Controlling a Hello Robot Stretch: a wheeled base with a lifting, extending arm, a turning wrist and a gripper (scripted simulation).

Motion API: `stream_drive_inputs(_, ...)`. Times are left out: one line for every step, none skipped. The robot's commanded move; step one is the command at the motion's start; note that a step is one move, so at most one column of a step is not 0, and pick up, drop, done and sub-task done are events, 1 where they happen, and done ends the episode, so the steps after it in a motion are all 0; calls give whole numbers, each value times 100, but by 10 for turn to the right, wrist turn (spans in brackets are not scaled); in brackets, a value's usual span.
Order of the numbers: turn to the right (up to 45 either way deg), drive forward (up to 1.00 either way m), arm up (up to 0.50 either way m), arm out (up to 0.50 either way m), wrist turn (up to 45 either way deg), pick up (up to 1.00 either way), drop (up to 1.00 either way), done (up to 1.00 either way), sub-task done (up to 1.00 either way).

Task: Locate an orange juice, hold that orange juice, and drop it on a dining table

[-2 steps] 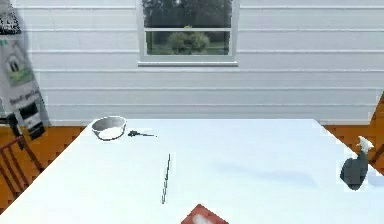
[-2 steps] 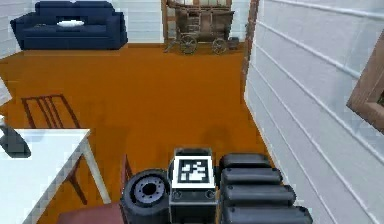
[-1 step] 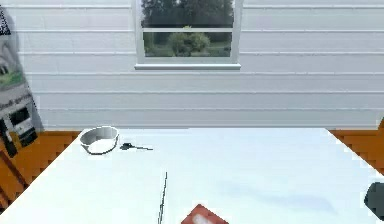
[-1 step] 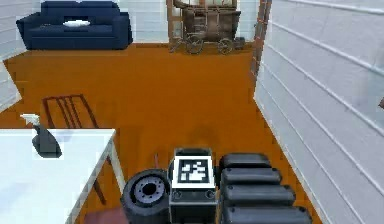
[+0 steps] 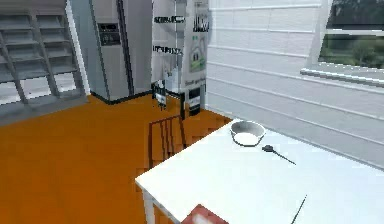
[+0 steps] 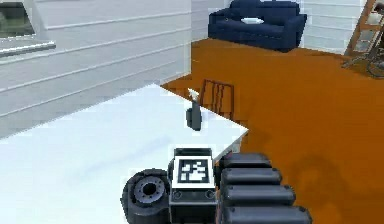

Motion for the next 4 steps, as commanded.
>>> stream_drive_inputs(-270,0,0,0,0,0,0,0,0)
stream_drive_inputs(0,0,0,40,0,0,0,0,0)
stream_drive_inputs(0,0,0,0,450,0,0,0,0)
stream_drive_inputs(0,0,0,0,450,0,0,0,0)
